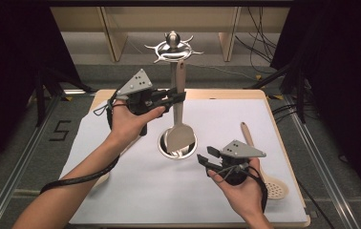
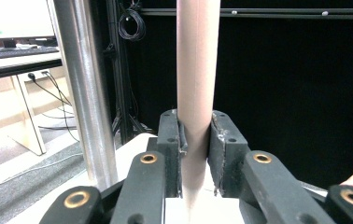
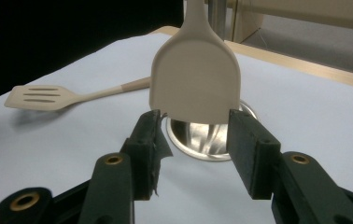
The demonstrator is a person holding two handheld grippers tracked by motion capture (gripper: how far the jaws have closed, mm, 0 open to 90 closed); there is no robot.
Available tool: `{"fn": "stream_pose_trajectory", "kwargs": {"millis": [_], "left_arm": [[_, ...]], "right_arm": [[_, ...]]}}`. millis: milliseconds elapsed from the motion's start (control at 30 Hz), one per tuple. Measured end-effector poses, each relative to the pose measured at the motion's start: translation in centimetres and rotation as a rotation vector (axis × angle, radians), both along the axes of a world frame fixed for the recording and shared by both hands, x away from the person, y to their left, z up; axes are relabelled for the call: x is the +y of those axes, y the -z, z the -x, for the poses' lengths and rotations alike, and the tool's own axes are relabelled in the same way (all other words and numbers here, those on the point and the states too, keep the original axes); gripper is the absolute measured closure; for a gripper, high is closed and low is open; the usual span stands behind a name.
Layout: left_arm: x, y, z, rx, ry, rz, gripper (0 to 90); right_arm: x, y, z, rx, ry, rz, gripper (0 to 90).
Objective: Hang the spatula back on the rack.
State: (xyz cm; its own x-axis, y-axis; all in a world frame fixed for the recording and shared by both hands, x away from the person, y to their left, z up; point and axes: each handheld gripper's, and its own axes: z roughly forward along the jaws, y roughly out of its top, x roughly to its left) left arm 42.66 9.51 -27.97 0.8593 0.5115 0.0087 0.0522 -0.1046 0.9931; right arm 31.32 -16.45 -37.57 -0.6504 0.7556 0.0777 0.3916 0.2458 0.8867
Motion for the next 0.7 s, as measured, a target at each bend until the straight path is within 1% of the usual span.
{"fn": "stream_pose_trajectory", "kwargs": {"millis": [33,67,100,133,167,200,233,333,433,467,500,533,567,600,633,667,700], "left_arm": [[0.0,0.0,0.0,-0.001,-0.002,-0.001,75.5],[-0.2,0.2,0.2,0.036,-0.004,0.022,75.4],[-0.2,0.2,0.2,0.036,-0.004,0.022,75.4],[-0.2,0.2,0.1,0.034,-0.006,0.022,75.4],[-0.2,0.2,0.1,0.034,-0.006,0.022,75.4],[-0.2,0.2,0.1,0.033,-0.006,0.021,75.4],[-0.2,0.2,0.1,0.032,-0.006,0.019,75.4],[-0.2,0.2,0.1,0.030,-0.007,0.018,75.3],[-0.2,0.3,0.1,0.030,-0.008,0.022,75.2],[-0.2,0.3,0.1,0.030,-0.008,0.022,75.2],[-0.1,0.3,0.1,0.031,-0.004,0.022,75.0],[-0.1,0.3,0.0,0.032,0.002,0.026,74.7],[0.1,0.3,0.2,0.031,0.001,0.034,72.4],[0.3,0.3,0.4,0.025,-0.003,0.036,70.7],[0.3,0.3,0.4,0.025,-0.003,0.036,68.1],[0.5,0.3,0.7,0.015,-0.012,0.036,68.1],[0.9,0.4,1.2,0.011,-0.021,0.039,62.5]], "right_arm": [[0.1,0.0,0.2,0.023,0.014,-0.014,56.0],[0.1,0.1,0.1,-0.006,0.011,-0.001,56.0],[0.1,0.1,0.1,-0.006,0.011,-0.001,56.0],[0.1,0.1,0.1,0.011,0.011,-0.006,56.0],[0.1,0.1,0.1,0.009,0.010,-0.005,56.0],[0.0,0.0,0.0,-0.001,0.003,-0.001,56.0],[0.0,0.0,0.0,-0.013,0.007,0.002,56.0],[0.0,0.0,0.1,0.000,0.007,-0.005,56.0],[0.0,0.1,0.1,0.002,0.005,-0.005,55.8],[0.0,0.1,0.1,-0.015,0.015,-0.003,55.8],[0.0,0.2,0.0,-0.022,0.010,-0.001,55.8],[0.0,0.2,0.0,-0.006,0.001,-0.010,55.9],[-0.1,0.2,0.0,-0.015,0.004,0.020,55.9],[0.1,0.2,0.3,0.027,0.019,-0.002,55.9],[0.1,0.2,0.3,0.027,0.019,-0.002,55.9],[0.1,0.2,0.3,0.029,0.020,-0.002,55.9],[0.0,0.2,0.3,0.025,0.021,0.002,55.9]]}}
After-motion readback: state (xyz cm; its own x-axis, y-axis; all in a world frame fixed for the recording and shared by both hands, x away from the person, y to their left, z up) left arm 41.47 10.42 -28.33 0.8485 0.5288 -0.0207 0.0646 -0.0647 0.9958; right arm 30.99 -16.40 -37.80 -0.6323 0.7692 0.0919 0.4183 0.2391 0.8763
